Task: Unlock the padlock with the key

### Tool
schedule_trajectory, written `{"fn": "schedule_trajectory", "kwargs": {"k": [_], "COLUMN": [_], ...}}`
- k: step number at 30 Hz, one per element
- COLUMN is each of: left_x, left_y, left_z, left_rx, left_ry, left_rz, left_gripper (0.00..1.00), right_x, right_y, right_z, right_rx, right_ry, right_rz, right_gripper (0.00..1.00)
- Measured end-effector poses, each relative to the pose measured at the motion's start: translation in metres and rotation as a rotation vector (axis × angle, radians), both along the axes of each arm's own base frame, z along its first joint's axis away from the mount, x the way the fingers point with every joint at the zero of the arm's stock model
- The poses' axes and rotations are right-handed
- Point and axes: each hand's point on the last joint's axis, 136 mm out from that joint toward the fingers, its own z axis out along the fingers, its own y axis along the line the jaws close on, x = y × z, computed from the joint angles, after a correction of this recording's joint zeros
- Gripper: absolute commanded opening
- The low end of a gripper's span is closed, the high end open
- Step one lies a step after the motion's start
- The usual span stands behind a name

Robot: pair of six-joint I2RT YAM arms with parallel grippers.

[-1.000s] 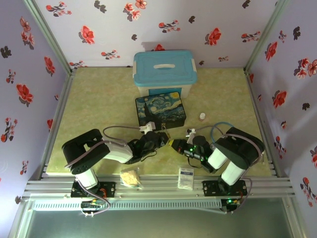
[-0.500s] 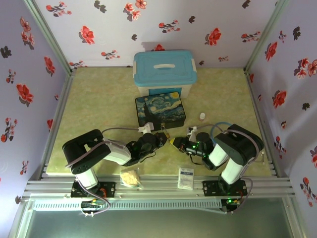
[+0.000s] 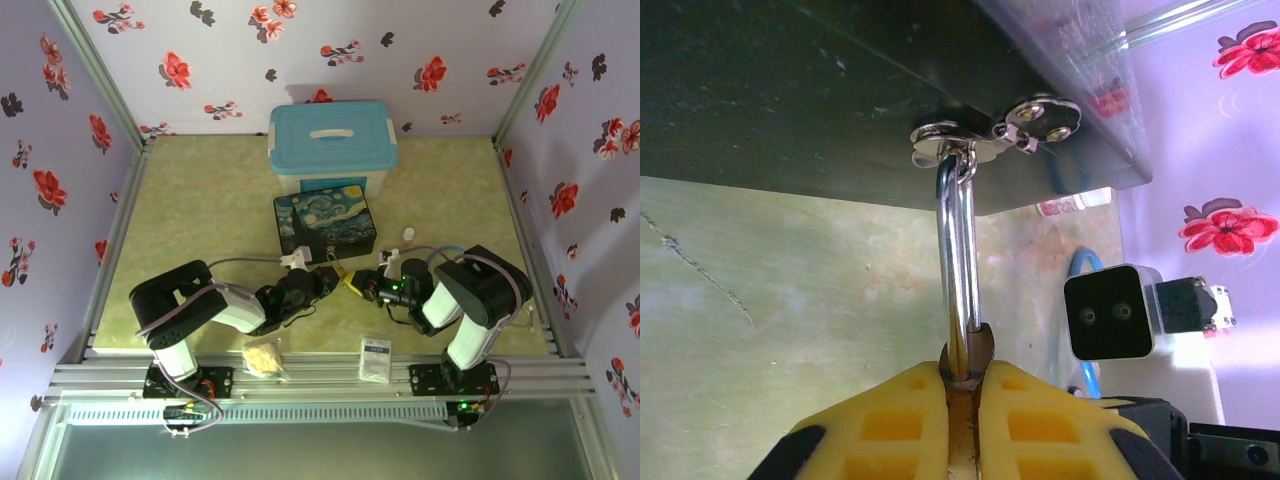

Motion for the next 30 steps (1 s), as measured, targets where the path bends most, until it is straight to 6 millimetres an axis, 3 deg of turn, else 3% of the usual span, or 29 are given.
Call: {"fn": "schedule_trajectory", "kwargs": {"k": [22,30], "left_x": [0.004,0.004], "left_y": [-0.002,-0.003], "left_z": [-0.006,-0.006], "left_rx": [-0.048,-0.067], "left_ry": [0.022,0.033], "left_rz": [0.042,0.053], "left_gripper": [0.00,0.00], "right_x": [0.008,0.005], "right_y": [-0.002,0.000], "right_z": [-0.005,-0.005], "right_rx": [0.042,-0.067], "right_ry": [0.178,0.096], "right_rz": [-0.291,-0.307], "right_gripper": [0.00,0.00]}}
